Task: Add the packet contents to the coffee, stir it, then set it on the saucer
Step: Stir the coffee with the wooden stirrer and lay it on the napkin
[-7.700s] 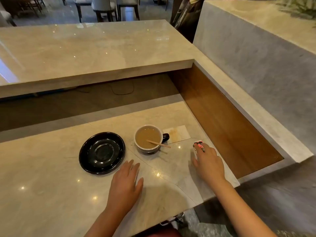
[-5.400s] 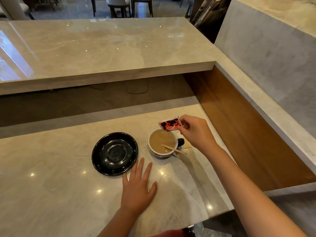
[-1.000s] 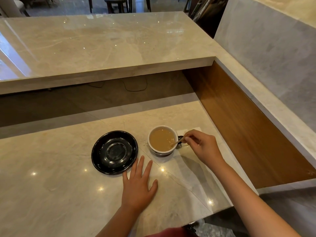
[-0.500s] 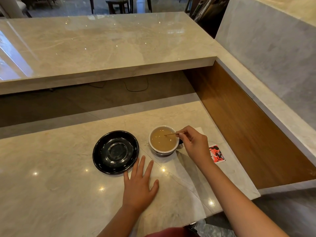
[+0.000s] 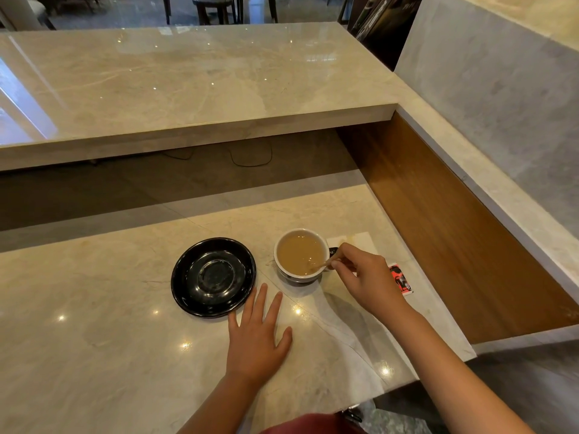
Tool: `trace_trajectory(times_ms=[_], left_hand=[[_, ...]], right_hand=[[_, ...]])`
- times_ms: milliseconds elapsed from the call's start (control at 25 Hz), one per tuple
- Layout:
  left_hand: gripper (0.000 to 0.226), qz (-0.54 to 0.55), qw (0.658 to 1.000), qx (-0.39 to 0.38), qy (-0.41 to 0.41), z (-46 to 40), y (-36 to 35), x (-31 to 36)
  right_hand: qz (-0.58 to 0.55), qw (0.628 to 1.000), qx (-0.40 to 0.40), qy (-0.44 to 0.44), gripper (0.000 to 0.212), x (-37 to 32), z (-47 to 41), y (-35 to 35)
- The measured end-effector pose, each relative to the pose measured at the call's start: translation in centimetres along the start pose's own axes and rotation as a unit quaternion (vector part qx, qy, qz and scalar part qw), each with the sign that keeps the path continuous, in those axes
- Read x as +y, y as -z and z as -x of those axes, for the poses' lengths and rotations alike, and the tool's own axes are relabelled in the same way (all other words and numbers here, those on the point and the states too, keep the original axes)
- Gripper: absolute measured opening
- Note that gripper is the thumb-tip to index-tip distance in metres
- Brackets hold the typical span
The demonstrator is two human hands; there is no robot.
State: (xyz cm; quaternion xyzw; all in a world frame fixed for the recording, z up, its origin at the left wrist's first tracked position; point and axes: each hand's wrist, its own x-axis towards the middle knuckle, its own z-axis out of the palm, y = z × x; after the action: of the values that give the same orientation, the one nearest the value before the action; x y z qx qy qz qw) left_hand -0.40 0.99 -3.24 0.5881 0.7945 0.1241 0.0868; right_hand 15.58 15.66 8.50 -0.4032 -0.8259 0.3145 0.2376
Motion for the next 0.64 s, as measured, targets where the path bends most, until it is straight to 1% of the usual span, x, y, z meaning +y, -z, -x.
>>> trace_trajectory(times_ms=[120, 240, 480, 640], left_hand=[[0.062, -0.002, 1.000, 0.000, -0.001, 0.0, -0.1, 0.0], [0.062, -0.003, 1.000, 0.003, 0.001, 0.0, -0.1, 0.0], [0.063, 0.000, 1.000, 0.005, -0.002, 0.0, -0.1, 0.0], [0.063, 0.001, 1.000, 0.006, -0.002, 0.1, -0.1, 0.0]], right_hand=[[-0.062, 0.997, 0.007, -0.044, 0.007, -1.1, -0.3, -0.7], [-0.093, 0.993, 0.020, -0.069, 0.009, -1.8, -1.4, -1.7], [-0.054, 0.994, 0.071, -0.059, 0.007, -1.3, -3.3, -1.6], [0.020, 0.998, 0.052, -0.015, 0.009, -0.7, -2.5, -0.3]])
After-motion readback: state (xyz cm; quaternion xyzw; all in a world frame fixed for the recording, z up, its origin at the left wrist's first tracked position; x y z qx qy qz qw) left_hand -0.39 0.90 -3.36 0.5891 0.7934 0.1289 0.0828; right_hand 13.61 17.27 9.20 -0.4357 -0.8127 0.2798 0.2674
